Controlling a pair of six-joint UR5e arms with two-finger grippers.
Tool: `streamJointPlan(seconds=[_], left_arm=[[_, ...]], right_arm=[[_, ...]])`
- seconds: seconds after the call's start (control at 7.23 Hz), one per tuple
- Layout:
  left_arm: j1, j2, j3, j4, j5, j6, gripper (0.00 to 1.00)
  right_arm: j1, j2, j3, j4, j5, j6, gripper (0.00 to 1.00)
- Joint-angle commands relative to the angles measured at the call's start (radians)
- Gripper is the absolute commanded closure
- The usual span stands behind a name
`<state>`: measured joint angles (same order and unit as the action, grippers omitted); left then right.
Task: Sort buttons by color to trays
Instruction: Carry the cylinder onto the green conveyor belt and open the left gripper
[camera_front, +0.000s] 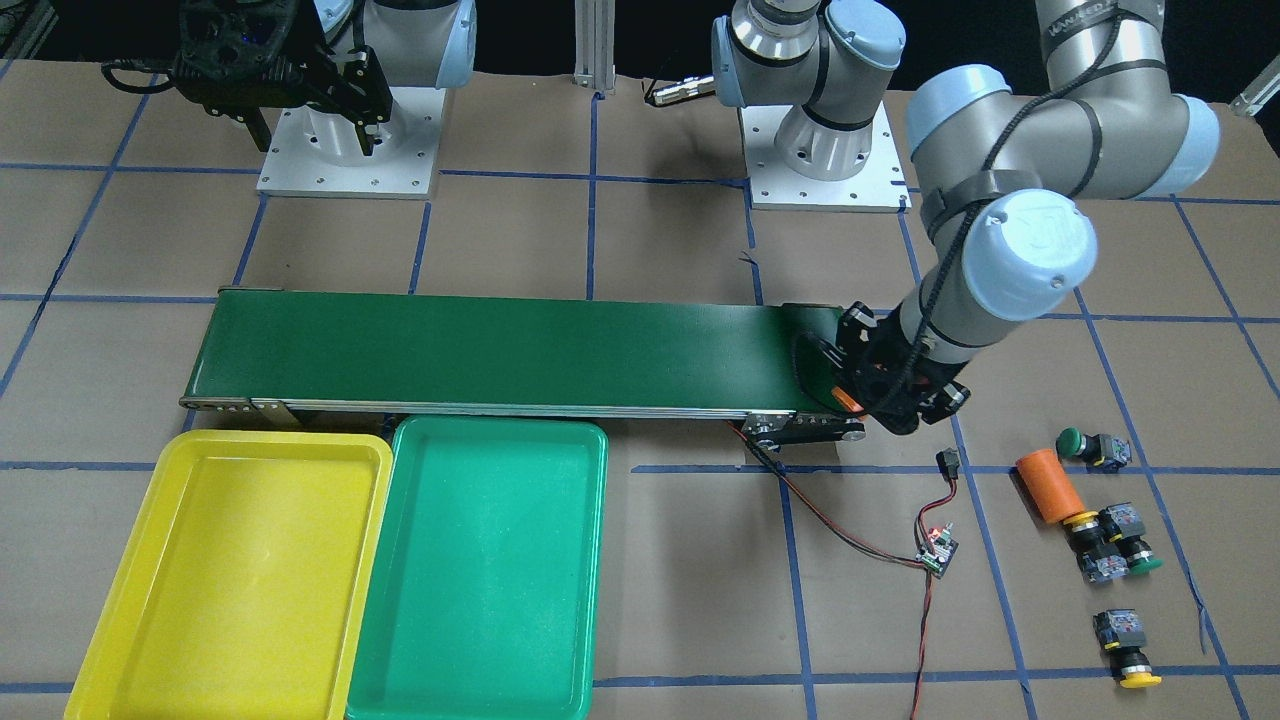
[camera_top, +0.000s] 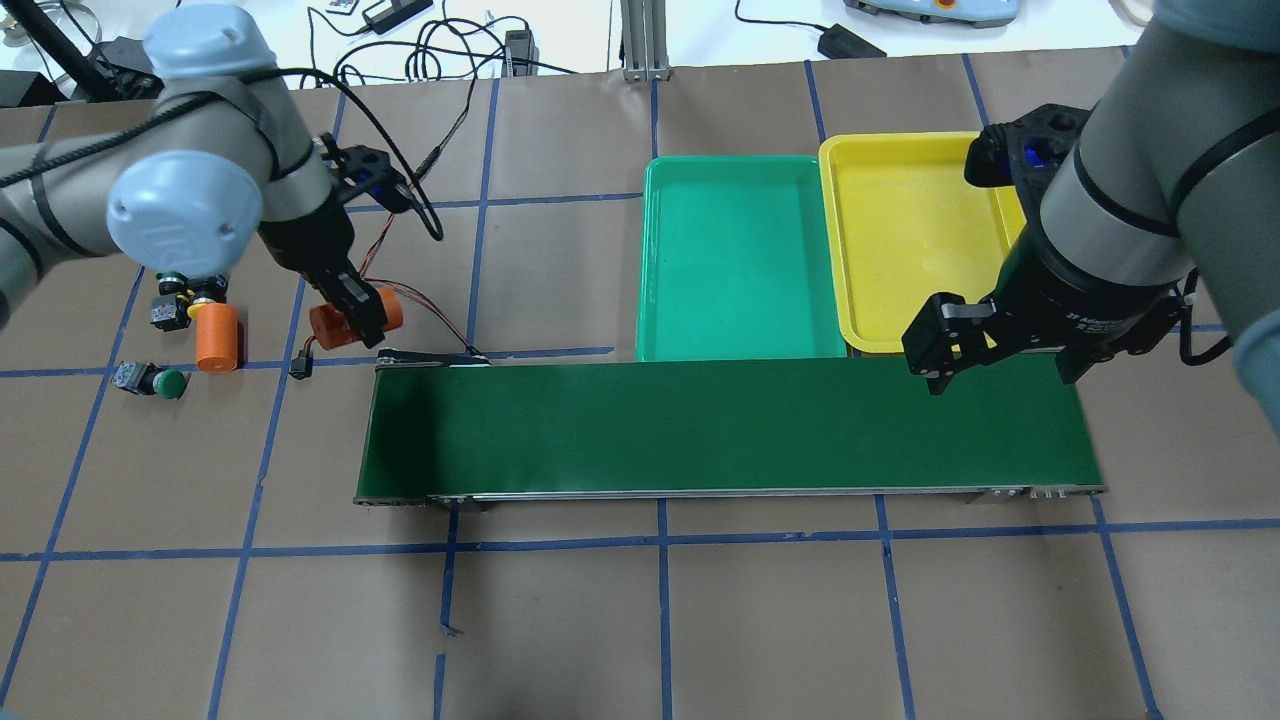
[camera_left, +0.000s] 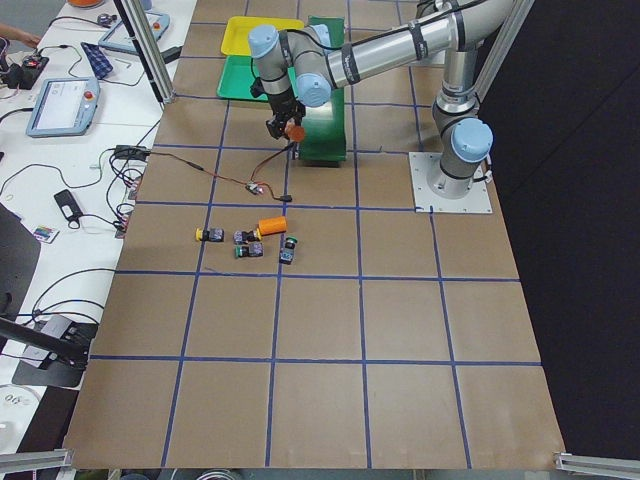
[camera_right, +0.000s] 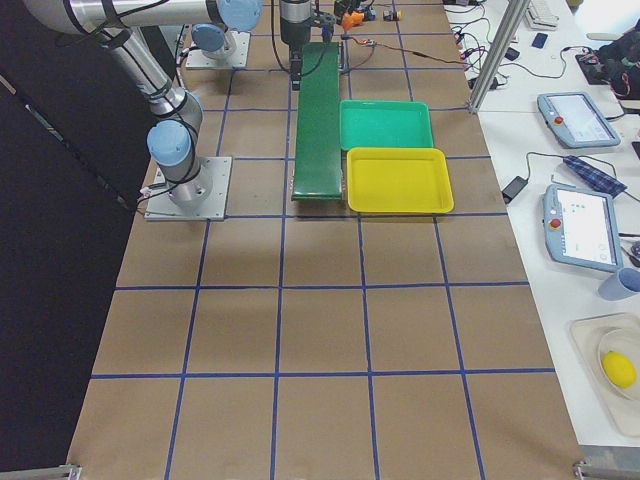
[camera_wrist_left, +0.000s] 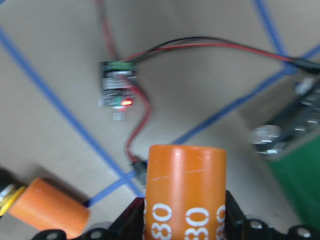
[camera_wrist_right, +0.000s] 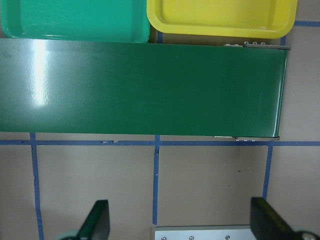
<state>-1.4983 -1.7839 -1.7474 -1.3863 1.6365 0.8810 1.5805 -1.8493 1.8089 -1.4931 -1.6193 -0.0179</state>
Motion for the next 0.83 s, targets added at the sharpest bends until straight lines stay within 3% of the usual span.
streamJointPlan(seconds=[0.0, 0.28, 0.55, 0.69], left_arm=[[-0.045, 0.049, -0.113, 0.070, -0.038, 0.146, 1.00], [-0.054, 0.076, -0.217, 0.203, -0.127, 0.291, 1.00], [-0.057, 0.095, -0.331, 0.328, -0.145, 0.294, 1.00], [-0.057, 0.107, -0.348, 0.346, -0.158, 0.282, 0.79]], right_arm=[[-0.001, -0.007, 0.006, 0.000, -0.002, -0.001, 0.00], [-0.001, -0.007, 0.006, -0.003, 0.004, -0.001, 0.00], [-0.001, -0.010, 0.007, -0.001, -0.001, -0.001, 0.00], [-0.002, -0.010, 0.007, -0.001, -0.001, -0.001, 0.00]])
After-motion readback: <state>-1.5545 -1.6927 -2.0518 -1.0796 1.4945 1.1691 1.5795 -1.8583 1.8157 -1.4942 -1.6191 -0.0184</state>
